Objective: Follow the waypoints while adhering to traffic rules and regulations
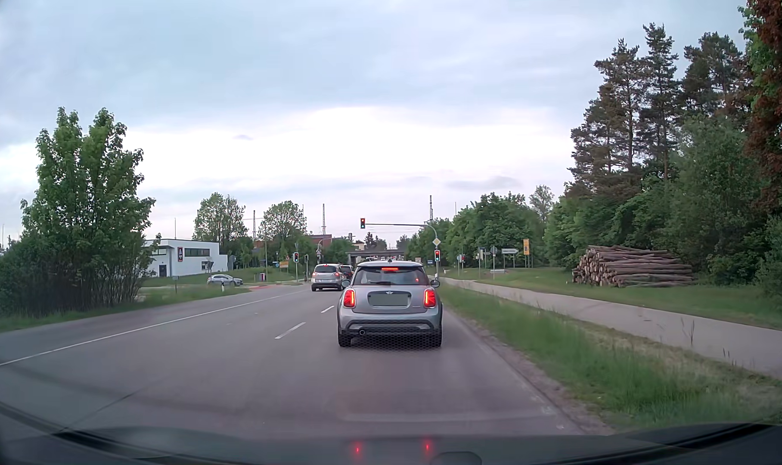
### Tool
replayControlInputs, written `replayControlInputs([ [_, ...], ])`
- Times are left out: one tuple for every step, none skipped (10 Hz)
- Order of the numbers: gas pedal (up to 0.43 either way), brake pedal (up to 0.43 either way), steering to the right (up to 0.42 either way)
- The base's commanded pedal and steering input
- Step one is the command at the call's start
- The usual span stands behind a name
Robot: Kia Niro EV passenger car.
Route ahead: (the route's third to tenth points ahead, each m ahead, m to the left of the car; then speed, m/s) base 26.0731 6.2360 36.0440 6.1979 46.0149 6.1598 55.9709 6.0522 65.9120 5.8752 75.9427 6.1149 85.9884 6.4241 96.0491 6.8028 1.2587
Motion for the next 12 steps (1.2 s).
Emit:
replayControlInputs([
  [0.0,0.0,-0.017],
  [0.0,0.0,-0.017],
  [0.0,0.0,-0.017],
  [0.0,0.0,-0.017],
  [0.0,0.0,-0.017],
  [0.0,0.0,-0.017],
  [0.0,0.0,-0.017],
  [0.0,0.0,-0.017],
  [0.0,0.0,-0.017],
  [0.0,0.0,-0.017],
  [0.0,0.0,-0.017],
  [0.0,0.0,-0.017],
])
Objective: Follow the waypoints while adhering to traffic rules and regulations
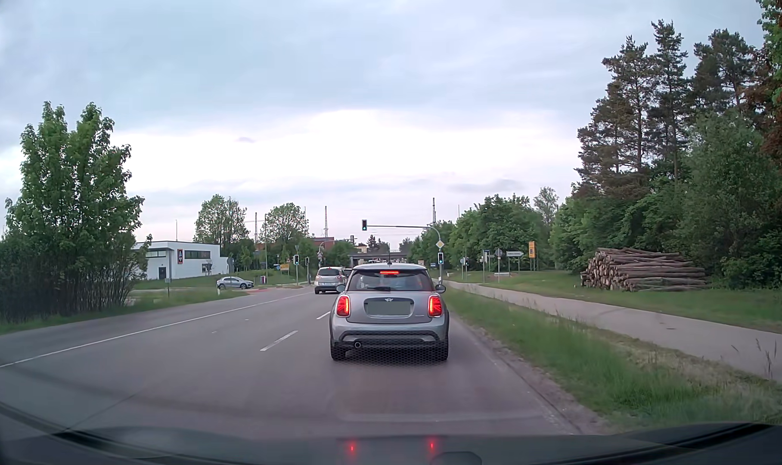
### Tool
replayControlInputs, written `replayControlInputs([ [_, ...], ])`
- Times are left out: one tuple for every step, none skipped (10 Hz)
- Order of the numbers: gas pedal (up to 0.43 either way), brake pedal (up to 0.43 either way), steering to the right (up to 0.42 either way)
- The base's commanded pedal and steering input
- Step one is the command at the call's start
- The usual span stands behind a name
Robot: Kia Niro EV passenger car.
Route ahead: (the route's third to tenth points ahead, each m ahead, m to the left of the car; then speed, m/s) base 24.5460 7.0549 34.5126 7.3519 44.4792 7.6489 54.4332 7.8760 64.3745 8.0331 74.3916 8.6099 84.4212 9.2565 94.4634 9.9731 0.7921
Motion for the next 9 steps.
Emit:
replayControlInputs([
  [0.0,0.0,-0.017],
  [0.0,0.0,-0.017],
  [0.0,0.0,-0.017],
  [0.0,0.0,-0.017],
  [0.0,0.0,-0.017],
  [0.0,0.0,-0.017],
  [0.0,0.0,-0.017],
  [0.0,0.0,-0.017],
  [0.0,0.0,-0.017],
])
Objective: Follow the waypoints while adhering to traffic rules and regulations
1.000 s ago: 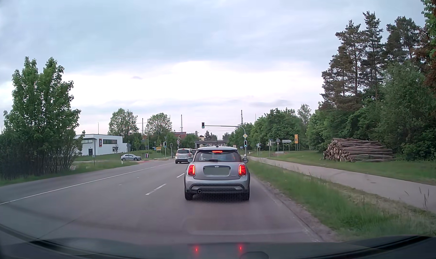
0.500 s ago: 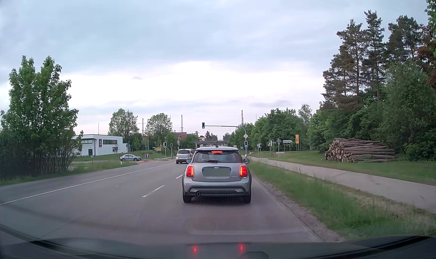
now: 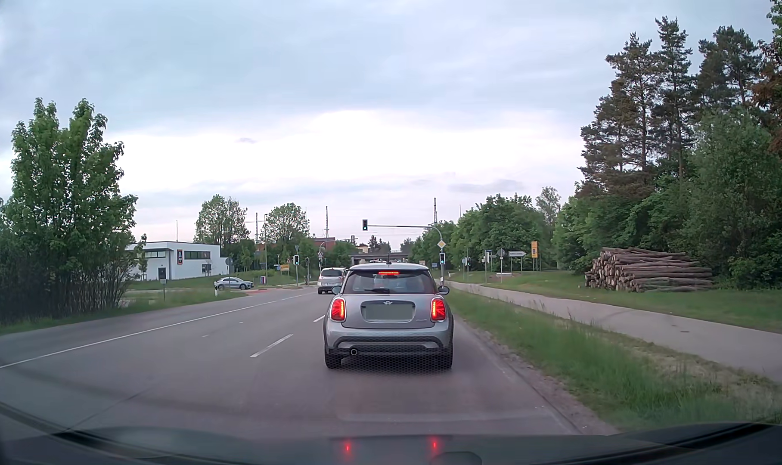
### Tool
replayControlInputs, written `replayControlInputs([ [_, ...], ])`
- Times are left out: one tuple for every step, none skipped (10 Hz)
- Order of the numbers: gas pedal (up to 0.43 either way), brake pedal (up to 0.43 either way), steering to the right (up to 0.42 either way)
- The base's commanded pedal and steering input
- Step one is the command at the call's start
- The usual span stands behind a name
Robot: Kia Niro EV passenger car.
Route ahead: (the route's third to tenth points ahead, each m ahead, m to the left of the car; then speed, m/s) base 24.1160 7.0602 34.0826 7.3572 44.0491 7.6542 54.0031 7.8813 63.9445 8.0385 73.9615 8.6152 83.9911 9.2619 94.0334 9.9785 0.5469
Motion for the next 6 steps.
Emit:
replayControlInputs([
  [0.0,0.0,-0.017],
  [0.0,0.0,-0.017],
  [0.0,0.0,-0.017],
  [0.0,0.0,-0.017],
  [0.0,0.0,-0.017],
  [0.0,0.0,-0.017],
])
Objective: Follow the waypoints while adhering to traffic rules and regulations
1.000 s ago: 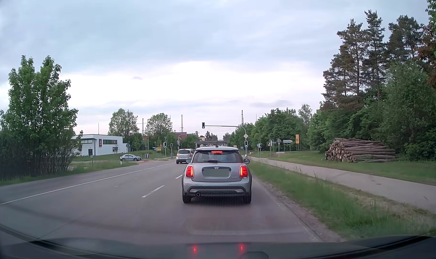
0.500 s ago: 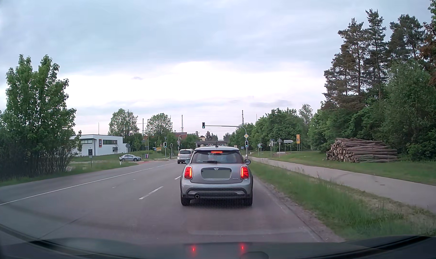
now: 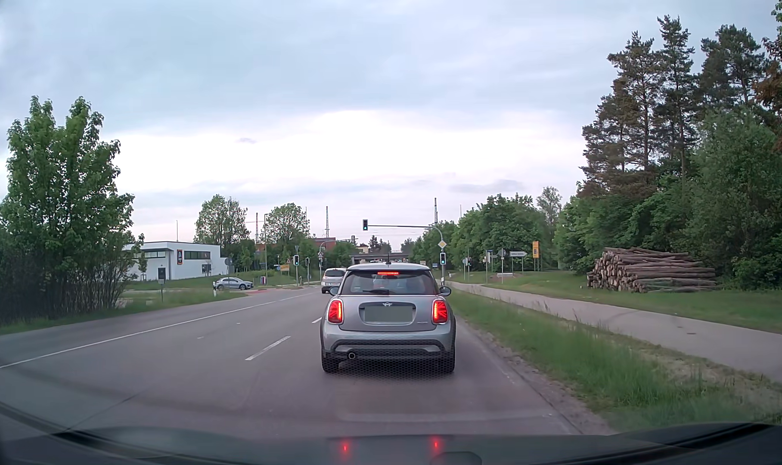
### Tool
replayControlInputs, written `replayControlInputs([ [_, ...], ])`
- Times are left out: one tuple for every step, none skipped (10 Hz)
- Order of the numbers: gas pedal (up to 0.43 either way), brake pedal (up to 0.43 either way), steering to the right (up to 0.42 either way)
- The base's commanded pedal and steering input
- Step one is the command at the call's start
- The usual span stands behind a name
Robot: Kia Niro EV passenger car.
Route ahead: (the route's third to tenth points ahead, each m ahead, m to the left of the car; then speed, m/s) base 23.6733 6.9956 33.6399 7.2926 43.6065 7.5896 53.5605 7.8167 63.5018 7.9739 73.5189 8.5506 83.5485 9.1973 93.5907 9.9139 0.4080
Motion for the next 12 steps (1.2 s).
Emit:
replayControlInputs([
  [0.0,0.0,-0.017],
  [0.0,0.0,-0.017],
  [0.0,0.0,-0.018],
  [0.0,0.0,-0.018],
  [0.0,0.0,-0.018],
  [0.0,0.0,-0.018],
  [0.0,0.0,-0.019],
  [0.0,0.0,-0.019],
  [0.0,0.0,-0.019],
  [0.0,0.0,-0.019],
  [0.0,0.0,-0.019],
  [0.0,0.0,-0.019],
])
